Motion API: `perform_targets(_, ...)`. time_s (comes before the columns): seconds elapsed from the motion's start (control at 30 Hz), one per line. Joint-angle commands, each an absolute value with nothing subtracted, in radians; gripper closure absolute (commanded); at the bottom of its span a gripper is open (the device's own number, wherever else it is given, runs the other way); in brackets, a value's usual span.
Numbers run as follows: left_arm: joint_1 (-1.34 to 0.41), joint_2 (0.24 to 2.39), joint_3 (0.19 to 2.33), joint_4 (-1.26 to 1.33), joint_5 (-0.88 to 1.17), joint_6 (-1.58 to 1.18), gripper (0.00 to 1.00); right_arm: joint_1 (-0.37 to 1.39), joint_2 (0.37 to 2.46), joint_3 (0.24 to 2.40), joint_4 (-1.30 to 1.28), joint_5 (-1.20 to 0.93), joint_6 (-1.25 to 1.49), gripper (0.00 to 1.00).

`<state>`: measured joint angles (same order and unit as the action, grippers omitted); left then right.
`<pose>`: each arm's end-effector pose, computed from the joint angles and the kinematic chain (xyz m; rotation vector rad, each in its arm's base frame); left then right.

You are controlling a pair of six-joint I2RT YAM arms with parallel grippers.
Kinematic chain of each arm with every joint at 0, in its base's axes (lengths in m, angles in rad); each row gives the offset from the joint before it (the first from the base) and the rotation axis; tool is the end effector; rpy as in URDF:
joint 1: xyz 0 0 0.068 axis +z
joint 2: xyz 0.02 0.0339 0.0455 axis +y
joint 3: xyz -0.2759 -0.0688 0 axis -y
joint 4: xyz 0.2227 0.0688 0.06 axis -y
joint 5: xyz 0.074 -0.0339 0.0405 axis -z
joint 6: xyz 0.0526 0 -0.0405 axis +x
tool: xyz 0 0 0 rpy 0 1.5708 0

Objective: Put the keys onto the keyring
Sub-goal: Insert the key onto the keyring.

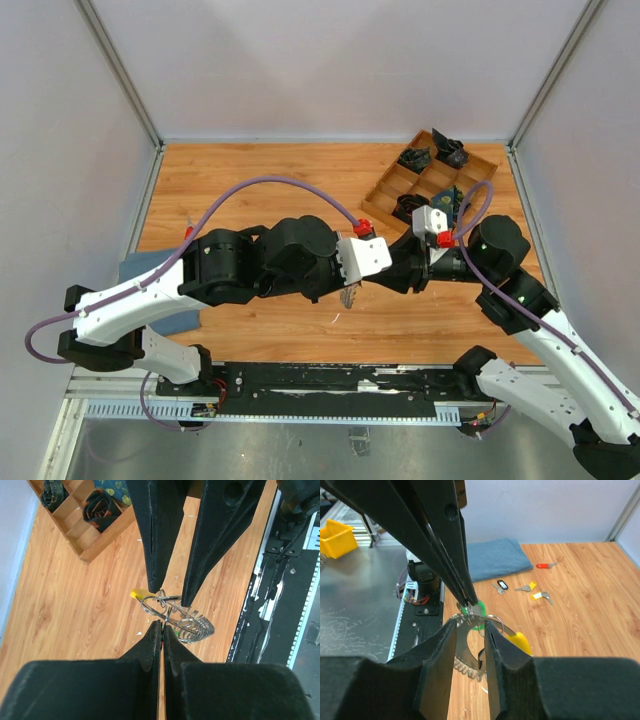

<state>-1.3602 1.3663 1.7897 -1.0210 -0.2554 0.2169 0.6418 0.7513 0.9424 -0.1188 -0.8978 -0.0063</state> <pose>0.0643 -0.2374 0.4596 1.4332 1.6317 -0.3862 0.0812 0.1120 0.4107 -1.1833 1.1450 1.1602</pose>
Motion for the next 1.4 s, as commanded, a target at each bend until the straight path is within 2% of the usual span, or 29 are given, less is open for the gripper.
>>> perform_targets(0.0,-1.376,1.373,1.826,-1.017,-0.284,0.227,0.99,0.684,0.747,0.925,0.048,-0.919,0.074,0.71)
perform_targets(0.47,-1.382,1.352,1.82,-1.004,-0.282,0.231,0.99,0.766,0.802,0.938,-0.003,-0.842,-0.012,0.74)
perform_targets(0.67,-1.383,1.346,1.814,-1.002,-0.281,0.236,0.99,0.776,0.81,0.945,-0.028,-0.811,-0.045,0.81)
perform_targets(0.87,-1.383,1.341,1.807,-1.001,-0.285,0.236,0.99,0.789,0.804,0.943,-0.024,-0.792,-0.049,0.99)
perform_targets(1.03,-1.384,1.327,1.804,-0.985,-0.288,0.228,0.99,0.801,0.777,0.95,-0.025,-0.752,-0.06,1.0)
perform_targets(1.07,-1.384,1.32,1.801,-0.976,-0.288,0.225,0.98,0.801,0.774,0.956,-0.023,-0.752,-0.054,1.0)
perform_targets(1.27,-1.384,1.251,1.738,-0.871,-0.26,0.203,0.75,0.801,0.761,0.992,0.001,-0.783,-0.013,1.0)
perform_targets(1.37,-1.384,1.211,1.712,-0.814,-0.223,0.194,0.71,0.801,0.747,1.003,0.02,-0.812,0.003,1.0)
